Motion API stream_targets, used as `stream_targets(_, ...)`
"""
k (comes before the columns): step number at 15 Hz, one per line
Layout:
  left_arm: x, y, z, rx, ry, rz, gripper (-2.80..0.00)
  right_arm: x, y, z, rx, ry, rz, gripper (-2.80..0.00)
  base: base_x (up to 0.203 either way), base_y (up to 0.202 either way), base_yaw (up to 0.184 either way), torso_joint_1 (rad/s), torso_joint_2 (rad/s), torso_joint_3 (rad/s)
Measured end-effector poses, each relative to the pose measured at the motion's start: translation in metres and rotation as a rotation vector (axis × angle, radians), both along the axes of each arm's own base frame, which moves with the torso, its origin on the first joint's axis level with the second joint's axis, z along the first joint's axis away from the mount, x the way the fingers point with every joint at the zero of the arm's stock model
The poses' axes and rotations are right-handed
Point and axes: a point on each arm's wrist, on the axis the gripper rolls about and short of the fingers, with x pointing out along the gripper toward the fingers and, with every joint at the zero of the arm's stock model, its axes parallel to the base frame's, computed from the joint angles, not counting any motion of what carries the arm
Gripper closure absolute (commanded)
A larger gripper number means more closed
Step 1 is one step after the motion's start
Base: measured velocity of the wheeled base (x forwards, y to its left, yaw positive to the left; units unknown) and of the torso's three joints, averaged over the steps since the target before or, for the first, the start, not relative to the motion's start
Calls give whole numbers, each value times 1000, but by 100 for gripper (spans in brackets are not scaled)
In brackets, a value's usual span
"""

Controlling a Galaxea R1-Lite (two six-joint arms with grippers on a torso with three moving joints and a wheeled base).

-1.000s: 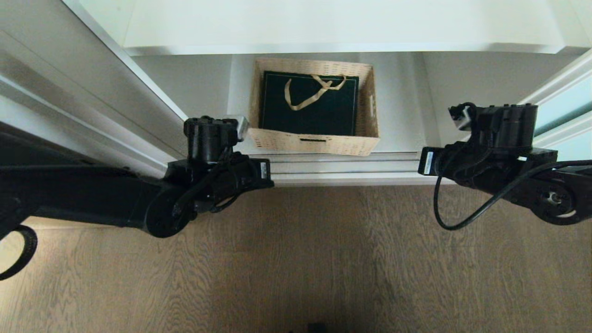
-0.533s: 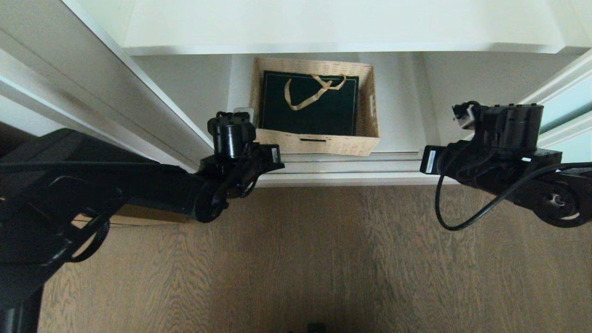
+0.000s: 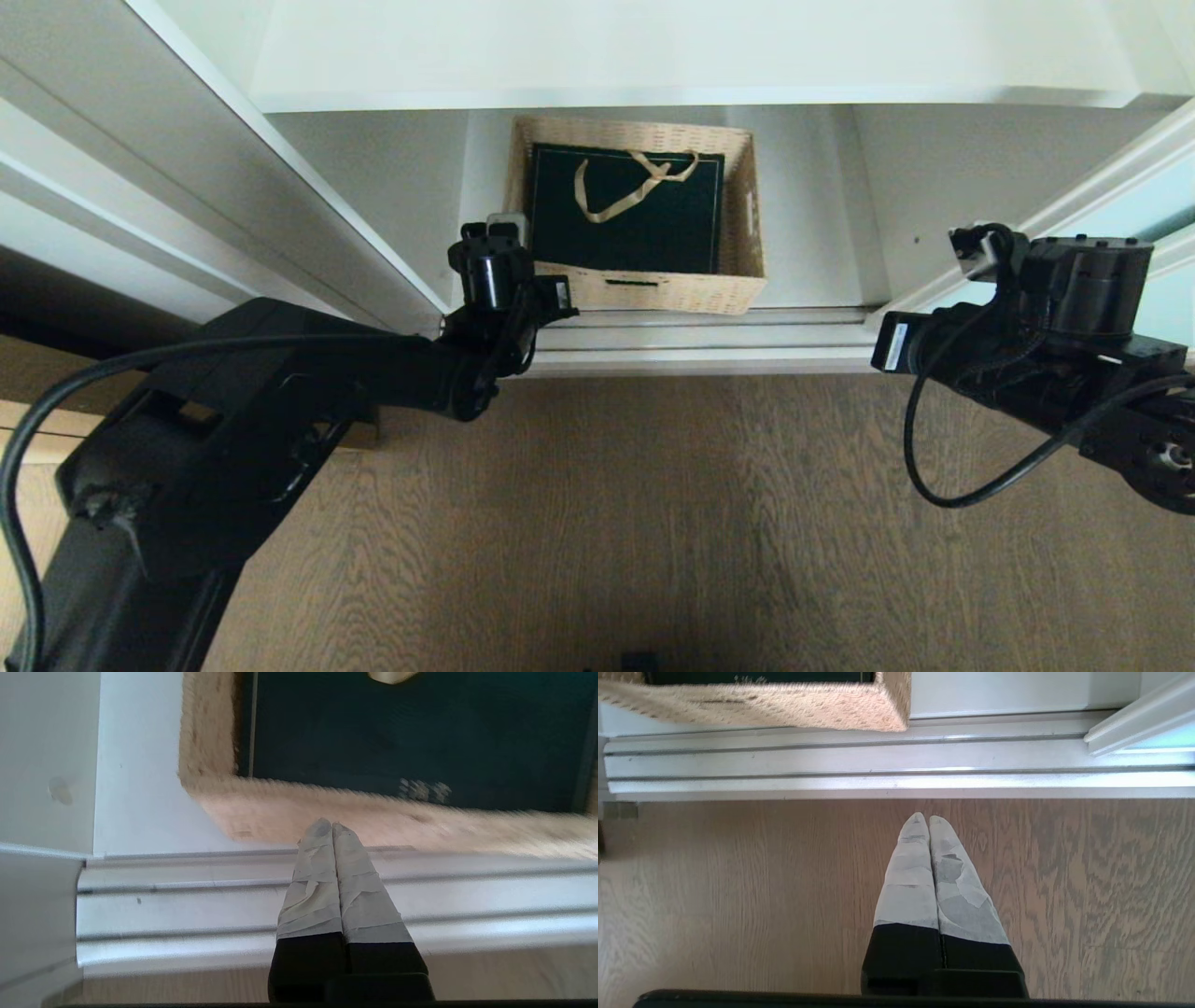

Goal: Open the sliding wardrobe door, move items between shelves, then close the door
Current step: Place the basket on the higher shelf

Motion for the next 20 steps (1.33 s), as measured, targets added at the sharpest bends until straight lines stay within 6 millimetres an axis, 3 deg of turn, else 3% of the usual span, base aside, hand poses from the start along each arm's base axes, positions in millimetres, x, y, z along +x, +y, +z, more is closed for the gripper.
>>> stream_targets(5,19,5,5,18,28,-5,0,-7,-4,-8,-1,29,11,0,0,0,0,0,0,0)
stream_targets(15,10,7,33,-23,-75,7,0,-7,-18,-29,6,40,11,0,0,0,0,0,0,0)
stream_targets(20,23,3,1,2,-29,-1,0,-5,-32,-39,9,56,-3,0,0,0,0,0,0,0)
